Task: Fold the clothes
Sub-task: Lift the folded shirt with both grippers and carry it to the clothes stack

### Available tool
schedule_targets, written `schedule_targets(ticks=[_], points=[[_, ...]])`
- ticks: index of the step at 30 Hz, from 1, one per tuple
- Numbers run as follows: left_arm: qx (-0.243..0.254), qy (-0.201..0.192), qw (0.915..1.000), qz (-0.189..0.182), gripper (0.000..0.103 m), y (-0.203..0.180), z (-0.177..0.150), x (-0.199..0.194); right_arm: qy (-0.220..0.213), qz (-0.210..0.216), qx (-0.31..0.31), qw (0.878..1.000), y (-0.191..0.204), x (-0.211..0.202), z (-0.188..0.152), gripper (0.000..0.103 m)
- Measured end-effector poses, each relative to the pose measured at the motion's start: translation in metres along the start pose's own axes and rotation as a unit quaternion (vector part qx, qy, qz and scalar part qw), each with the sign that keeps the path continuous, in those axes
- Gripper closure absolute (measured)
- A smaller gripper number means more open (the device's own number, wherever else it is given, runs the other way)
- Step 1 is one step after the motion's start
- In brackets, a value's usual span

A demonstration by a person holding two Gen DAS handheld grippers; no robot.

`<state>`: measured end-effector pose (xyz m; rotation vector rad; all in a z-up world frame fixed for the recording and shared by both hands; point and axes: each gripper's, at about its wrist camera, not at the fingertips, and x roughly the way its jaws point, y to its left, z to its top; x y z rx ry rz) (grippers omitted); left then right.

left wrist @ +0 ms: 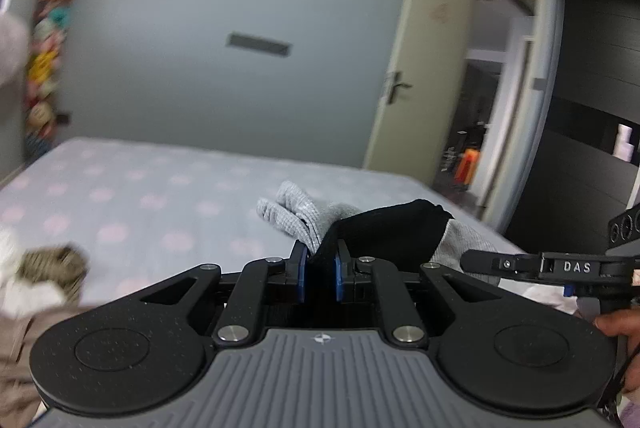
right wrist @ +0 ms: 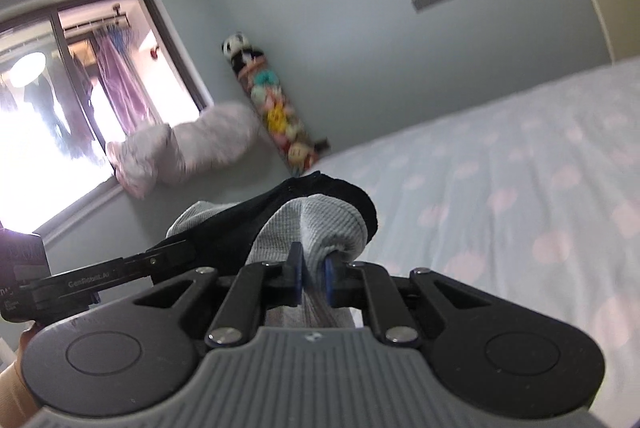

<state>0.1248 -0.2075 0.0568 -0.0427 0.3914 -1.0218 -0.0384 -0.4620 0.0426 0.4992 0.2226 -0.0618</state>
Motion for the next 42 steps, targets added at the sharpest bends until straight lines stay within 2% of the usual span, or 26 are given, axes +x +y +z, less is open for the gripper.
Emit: schedule_targets(ticks=[5, 10, 16, 23, 29, 33, 36, 40, 42], points=[[0.025, -0.026, 0.9972, -0.065, 0.092, -0.066, 0.033, 0.009, -0.046, -0.028, -0.024, 0.998, -0.01, -0.075, 0.048, 0.091], [0.055, -0.044, 0.988, -0.138, 0.092, -0.141, 0.057, 0.023, -0.096, -0.071, -0.046, 0.992, -0.025, -0.17, 0.083, 0.091], [0.08, -0.049, 0.9699, -0.225, 0.092, -0.24, 0.068, 0.048, -0.142, -0.143, -0.071, 0.977, -0.047, -0.283, 0.103, 0.091], [0.098, -0.028, 0.942, -0.32, 0.092, -0.351, 0.049, 0.08, -0.171, -0.237, -0.077, 0.953, -0.085, -0.401, 0.106, 0.091], [0.096, 0.015, 0.9157, -0.39, 0.092, -0.414, 0.014, 0.119, -0.151, -0.302, -0.066, 0.939, -0.119, -0.453, 0.098, 0.091], [0.097, 0.047, 0.9038, -0.414, 0.092, -0.437, -0.01, 0.148, -0.136, -0.344, -0.058, 0.927, -0.141, -0.486, 0.092, 0.091], [0.096, 0.069, 0.9025, -0.414, 0.092, -0.446, -0.023, 0.176, -0.121, -0.372, -0.051, 0.919, -0.16, -0.504, 0.089, 0.091], [0.094, 0.094, 0.9073, -0.399, 0.092, -0.447, -0.037, 0.217, -0.089, -0.378, -0.034, 0.921, -0.202, -0.49, 0.091, 0.091], [0.095, 0.104, 0.913, -0.383, 0.092, -0.44, -0.039, 0.24, -0.073, -0.374, -0.026, 0.924, -0.224, -0.476, 0.093, 0.091]])
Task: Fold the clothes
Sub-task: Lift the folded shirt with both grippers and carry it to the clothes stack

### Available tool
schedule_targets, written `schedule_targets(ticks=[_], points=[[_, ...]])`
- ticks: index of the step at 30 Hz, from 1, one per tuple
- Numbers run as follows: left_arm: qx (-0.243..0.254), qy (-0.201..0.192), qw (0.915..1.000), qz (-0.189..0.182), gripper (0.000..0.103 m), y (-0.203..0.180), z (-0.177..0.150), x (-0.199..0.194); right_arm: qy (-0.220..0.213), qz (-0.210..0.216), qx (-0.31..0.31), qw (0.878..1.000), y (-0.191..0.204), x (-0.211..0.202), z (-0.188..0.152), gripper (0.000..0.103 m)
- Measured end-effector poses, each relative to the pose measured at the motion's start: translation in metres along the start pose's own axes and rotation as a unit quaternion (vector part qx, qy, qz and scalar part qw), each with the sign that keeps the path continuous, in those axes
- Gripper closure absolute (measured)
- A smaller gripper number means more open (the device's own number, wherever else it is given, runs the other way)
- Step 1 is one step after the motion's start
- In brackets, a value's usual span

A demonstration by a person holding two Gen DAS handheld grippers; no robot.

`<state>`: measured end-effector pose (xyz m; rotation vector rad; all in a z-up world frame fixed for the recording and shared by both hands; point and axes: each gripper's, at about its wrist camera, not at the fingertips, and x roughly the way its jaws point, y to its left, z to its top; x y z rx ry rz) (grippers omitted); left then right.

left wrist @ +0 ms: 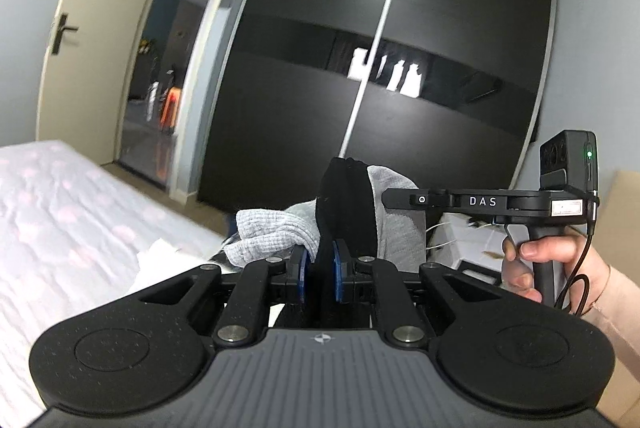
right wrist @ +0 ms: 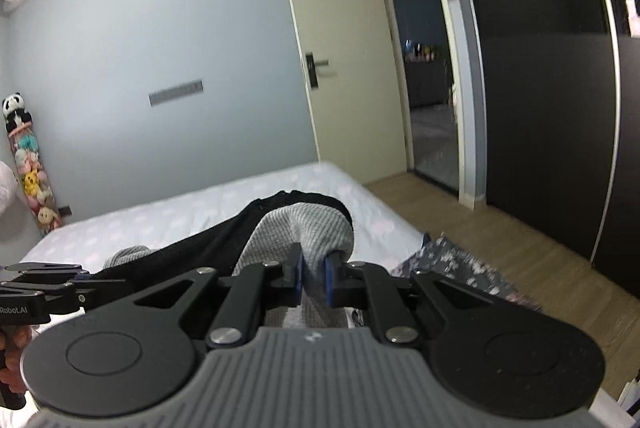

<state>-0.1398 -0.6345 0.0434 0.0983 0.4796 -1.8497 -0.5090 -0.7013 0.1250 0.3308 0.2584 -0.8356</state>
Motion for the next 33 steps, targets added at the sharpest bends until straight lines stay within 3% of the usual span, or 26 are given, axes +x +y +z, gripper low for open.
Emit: schedule_targets(ticks=[10, 15, 23, 29, 33], points=[[-0.075, 0.054, 0.9941, 0.057, 0.092, 0.113, -0.009, 0.048, 0.115, 0.036, -0.018, 0.993, -0.001, 0.143, 0.009, 0.091], [-0.13, 0.077, 0.9865, 0.064, 0.092, 0.155, -0.021, 0.055, 0.194, 0.051, -0.039, 0.979, 0.006, 0.202, 0.005, 0.091], [-0.192, 0.112, 0.9737, 0.049, 0.092, 0.201, -0.052, 0.065, 0.297, 0.05, -0.019, 0.953, 0.003, 0.259, 0.0, 0.09], [-0.218, 0.133, 0.9665, 0.029, 0.09, 0.204, -0.055, 0.066, 0.344, 0.042, 0.065, 0.936, -0.013, 0.277, 0.016, 0.059], [-0.244, 0.147, 0.9584, 0.016, 0.088, 0.213, -0.05, 0.078, 0.36, 0.033, 0.166, 0.917, -0.035, 0.288, 0.023, 0.053]])
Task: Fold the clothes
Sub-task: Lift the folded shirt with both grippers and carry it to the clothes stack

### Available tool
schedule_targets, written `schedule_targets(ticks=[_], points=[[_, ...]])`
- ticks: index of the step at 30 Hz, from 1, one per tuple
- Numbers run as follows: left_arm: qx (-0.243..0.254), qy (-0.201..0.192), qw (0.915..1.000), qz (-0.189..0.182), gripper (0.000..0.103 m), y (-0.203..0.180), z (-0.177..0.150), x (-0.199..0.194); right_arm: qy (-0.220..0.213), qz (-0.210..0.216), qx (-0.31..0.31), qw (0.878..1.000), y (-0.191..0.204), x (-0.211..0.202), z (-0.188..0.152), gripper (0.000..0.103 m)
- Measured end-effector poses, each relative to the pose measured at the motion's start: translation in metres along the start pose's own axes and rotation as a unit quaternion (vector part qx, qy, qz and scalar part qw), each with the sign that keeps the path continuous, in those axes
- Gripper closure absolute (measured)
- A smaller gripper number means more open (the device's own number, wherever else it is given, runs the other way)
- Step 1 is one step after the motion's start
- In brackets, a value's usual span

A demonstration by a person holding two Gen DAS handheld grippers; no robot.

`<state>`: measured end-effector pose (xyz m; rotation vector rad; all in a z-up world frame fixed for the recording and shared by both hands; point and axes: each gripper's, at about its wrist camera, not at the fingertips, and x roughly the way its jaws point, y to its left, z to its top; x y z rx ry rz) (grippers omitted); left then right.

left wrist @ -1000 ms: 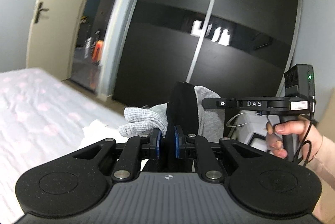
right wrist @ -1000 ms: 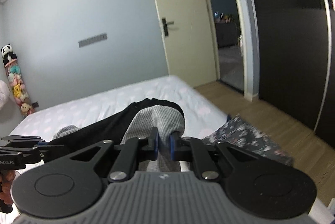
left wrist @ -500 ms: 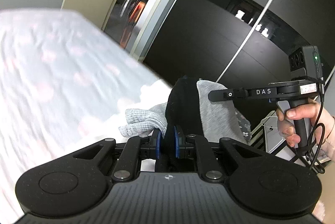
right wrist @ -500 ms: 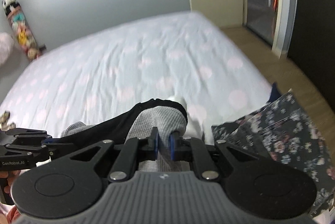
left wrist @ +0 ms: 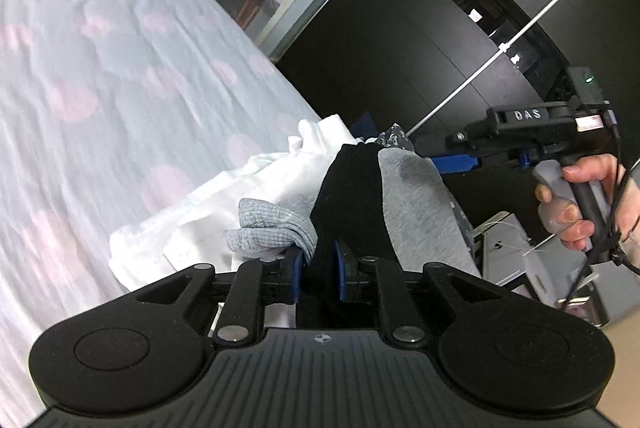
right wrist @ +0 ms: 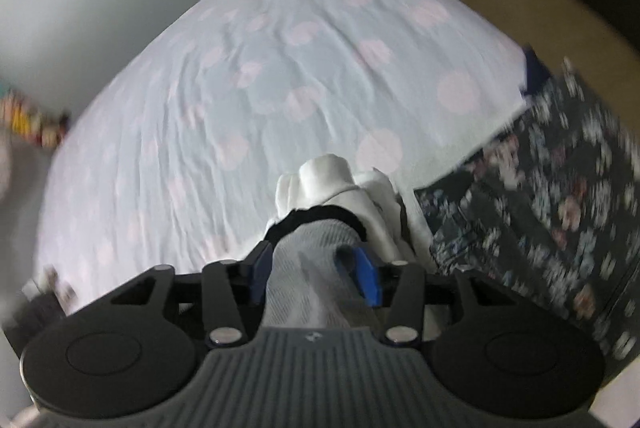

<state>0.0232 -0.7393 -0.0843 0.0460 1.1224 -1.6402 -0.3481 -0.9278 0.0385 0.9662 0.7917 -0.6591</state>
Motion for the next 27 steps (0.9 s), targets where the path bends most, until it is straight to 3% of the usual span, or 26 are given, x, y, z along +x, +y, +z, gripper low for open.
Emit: schedule_targets(ticks=[6, 9, 10, 11, 14, 17, 20, 23, 27], points=[[-0.024, 0.009, 0.9996, -0.01, 0.086, 0.009, 0.002, 0.008, 0.013, -0.015, 0.044, 0.999, -0.016, 0.017, 0.013, 0.054], [-0.042, 0.01, 0.999, -0.012, 0.086, 0.013, 0.004, 0.014, 0.023, -0.002, 0.047, 0.999, -0.014, 0.027, 0.014, 0.067], [-0.047, 0.01, 0.9988, -0.013, 0.086, 0.013, 0.004, 0.014, 0.024, -0.002, 0.041, 0.999, -0.011, 0.029, 0.014, 0.08], [-0.05, 0.008, 0.9986, -0.014, 0.086, 0.012, 0.004, 0.014, 0.026, -0.002, 0.034, 0.999, -0.008, 0.032, 0.014, 0.083], [-0.043, 0.005, 0.999, -0.012, 0.089, 0.008, 0.003, 0.013, 0.025, -0.014, -0.009, 1.0, 0.01, 0.028, 0.012, 0.088], [-0.023, -0.006, 0.9997, -0.006, 0.095, 0.002, -0.001, 0.007, 0.012, -0.004, -0.099, 0.995, 0.036, 0.009, 0.003, 0.09], [-0.002, -0.029, 0.9996, -0.007, 0.096, -0.006, -0.008, -0.007, -0.003, 0.01, -0.193, 0.981, 0.062, -0.011, -0.008, 0.091], [0.028, -0.058, 0.9979, -0.01, 0.096, -0.018, -0.018, -0.025, -0.025, 0.022, -0.288, 0.957, 0.083, -0.03, -0.023, 0.092], [0.051, -0.066, 0.9965, 0.006, 0.096, -0.026, -0.023, -0.029, -0.069, -0.047, -0.384, 0.919, 0.092, -0.032, -0.041, 0.093]])
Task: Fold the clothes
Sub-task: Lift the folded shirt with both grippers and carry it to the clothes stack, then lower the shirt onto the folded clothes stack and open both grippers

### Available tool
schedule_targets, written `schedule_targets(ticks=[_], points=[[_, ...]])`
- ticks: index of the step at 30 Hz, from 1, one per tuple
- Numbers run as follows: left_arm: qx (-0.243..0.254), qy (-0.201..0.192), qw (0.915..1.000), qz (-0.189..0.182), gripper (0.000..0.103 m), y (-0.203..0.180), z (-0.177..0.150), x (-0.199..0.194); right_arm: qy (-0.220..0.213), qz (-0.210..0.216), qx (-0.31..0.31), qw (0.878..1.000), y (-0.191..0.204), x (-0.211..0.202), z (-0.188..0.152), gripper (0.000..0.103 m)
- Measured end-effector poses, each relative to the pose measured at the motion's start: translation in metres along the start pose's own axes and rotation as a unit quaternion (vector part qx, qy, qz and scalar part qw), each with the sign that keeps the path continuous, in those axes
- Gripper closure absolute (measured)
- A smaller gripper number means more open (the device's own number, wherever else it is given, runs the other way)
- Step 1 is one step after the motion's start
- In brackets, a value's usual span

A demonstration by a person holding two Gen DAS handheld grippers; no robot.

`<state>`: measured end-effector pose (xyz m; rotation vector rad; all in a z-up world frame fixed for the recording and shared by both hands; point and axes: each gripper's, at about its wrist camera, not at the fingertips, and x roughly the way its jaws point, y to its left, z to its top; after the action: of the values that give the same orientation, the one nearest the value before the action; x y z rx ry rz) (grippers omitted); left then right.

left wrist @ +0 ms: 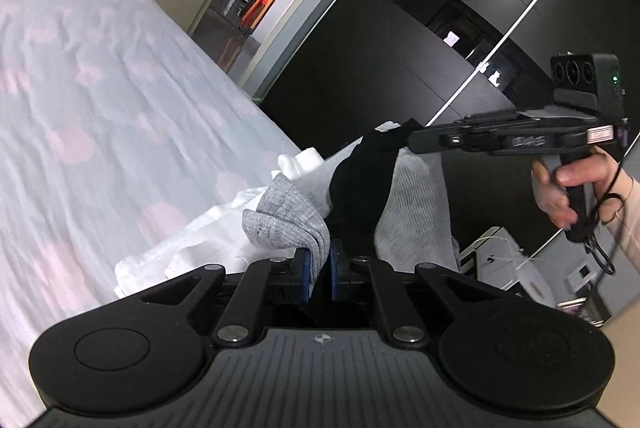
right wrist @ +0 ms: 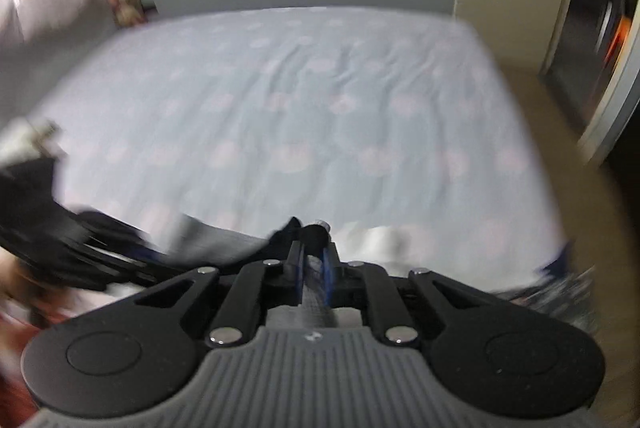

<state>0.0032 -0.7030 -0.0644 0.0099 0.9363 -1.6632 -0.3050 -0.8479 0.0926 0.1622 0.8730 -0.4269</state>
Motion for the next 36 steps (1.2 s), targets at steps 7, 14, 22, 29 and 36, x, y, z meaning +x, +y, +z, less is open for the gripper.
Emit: schedule_targets(ticks=[7, 14, 22, 29, 36], points=[[-0.009, 0.028, 0.9991, 0.032, 0.096, 0.011, 0.001, 0.021, 0.029, -0.07, -0.048, 0.996, 0.002, 0.058, -0.002, 0.093], [-0.017, 0.053, 0.9974, 0.046, 0.096, 0.022, -0.004, 0.038, 0.064, -0.084, -0.017, 0.994, -0.016, 0.104, -0.01, 0.094], [-0.028, 0.043, 0.9973, 0.051, 0.085, 0.018, 0.0, 0.018, 0.039, -0.1, 0.031, 0.994, -0.018, 0.078, -0.015, 0.075], [-0.011, 0.008, 0.9949, 0.1, 0.075, -0.002, -0.003, -0.023, -0.019, -0.117, 0.09, 0.989, -0.026, 0.01, -0.042, 0.076], [0.032, 0.004, 0.9975, 0.062, 0.075, -0.056, -0.019, -0.041, -0.044, -0.085, 0.103, 0.99, 0.004, -0.029, -0.101, 0.087]])
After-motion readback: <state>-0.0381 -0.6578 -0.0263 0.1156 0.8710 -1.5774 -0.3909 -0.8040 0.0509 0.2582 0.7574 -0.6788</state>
